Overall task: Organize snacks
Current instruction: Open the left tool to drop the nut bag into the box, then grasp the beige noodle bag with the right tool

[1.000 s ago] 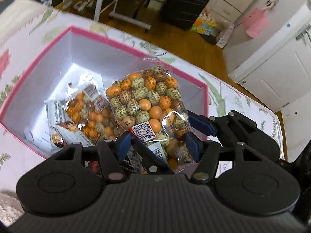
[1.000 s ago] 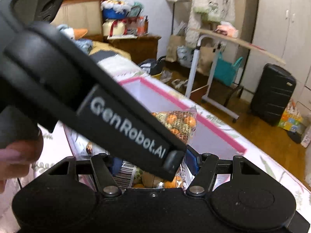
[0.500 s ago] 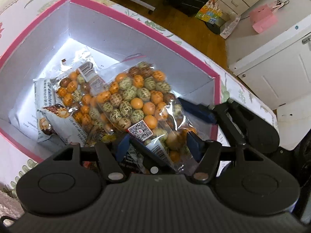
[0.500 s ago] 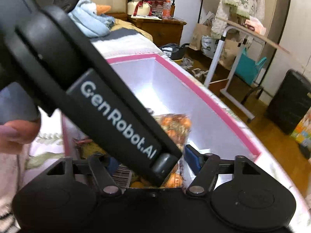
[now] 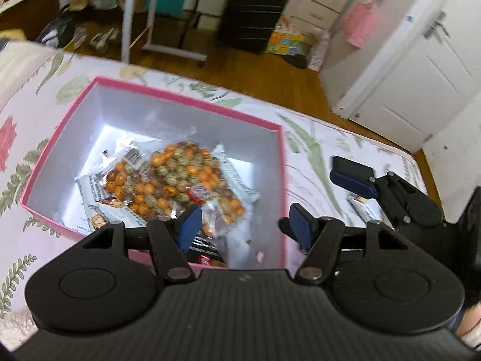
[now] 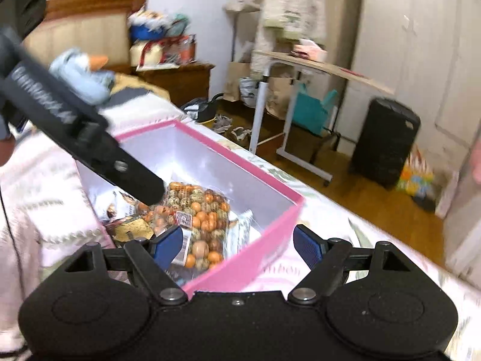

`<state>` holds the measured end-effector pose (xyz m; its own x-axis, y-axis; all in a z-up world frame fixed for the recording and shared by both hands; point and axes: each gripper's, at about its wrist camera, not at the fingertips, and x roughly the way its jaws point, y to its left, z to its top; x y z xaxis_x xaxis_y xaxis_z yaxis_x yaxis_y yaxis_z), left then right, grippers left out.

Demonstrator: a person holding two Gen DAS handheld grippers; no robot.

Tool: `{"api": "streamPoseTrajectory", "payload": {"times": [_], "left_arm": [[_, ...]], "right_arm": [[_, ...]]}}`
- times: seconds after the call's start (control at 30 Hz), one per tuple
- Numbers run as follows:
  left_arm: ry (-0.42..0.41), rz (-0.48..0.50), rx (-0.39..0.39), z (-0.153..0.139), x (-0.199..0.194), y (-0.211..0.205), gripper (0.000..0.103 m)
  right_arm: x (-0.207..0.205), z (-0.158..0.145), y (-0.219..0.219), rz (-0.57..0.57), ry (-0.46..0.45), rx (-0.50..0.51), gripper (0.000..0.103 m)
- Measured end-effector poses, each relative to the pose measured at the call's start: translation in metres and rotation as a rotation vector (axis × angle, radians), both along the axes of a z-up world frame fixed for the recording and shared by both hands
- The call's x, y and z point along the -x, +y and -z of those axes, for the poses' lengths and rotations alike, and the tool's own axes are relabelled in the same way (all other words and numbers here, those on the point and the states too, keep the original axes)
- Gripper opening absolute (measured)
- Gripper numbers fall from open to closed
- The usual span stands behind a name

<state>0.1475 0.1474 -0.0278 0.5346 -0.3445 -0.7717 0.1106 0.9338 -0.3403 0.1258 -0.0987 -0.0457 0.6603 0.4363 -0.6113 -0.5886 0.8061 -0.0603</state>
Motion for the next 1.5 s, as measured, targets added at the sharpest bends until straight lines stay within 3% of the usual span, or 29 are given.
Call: {"api": "streamPoseTrajectory", "payload": {"times": [0.1, 0.23, 0.43, 0.6, 0.97, 1.13, 1.27, 1.5], "left_arm": [[-0.022, 0.033, 0.013, -0.017, 0.012, -0.012, 0.063], [-0.035, 0.077, 0.007, -0.03, 0.025, -0.04, 0.063], [-0.001, 0.17, 0.03, -0.039, 0.032, -0.077, 0.063], [0.023, 0.238, 0.034, -0.041, 0.026, -0.106, 0.063], [0.021, 0.309, 0.033, -0.011, -0.004, -0.196, 0.061], [0.014, 0.348, 0.046, 0.013, -0.015, -0.244, 0.062], [0.066, 0.339, 0.116, 0.044, -0.029, -0.283, 0.063], [0.093, 0.329, 0.135, 0.098, -0.058, -0.346, 0.063]], "right_arm": [[0.002, -0.011, -0.026, -0.032, 0.039, 0.013, 0.084], [-0.007, -0.032, -0.051, -0.023, 0.055, 0.155, 0.084], [-0.007, -0.074, -0.101, 0.049, 0.223, 0.223, 0.084], [-0.012, -0.082, -0.141, 0.147, 0.393, 0.177, 0.084], [-0.049, -0.026, -0.265, 0.505, 0.586, -0.075, 0.084], [-0.055, -0.001, -0.315, 0.648, 0.591, -0.116, 0.084], [-0.06, 0.024, -0.348, 0.73, 0.601, -0.14, 0.082], [-0.073, 0.064, -0.386, 0.801, 0.631, -0.207, 0.08]]}}
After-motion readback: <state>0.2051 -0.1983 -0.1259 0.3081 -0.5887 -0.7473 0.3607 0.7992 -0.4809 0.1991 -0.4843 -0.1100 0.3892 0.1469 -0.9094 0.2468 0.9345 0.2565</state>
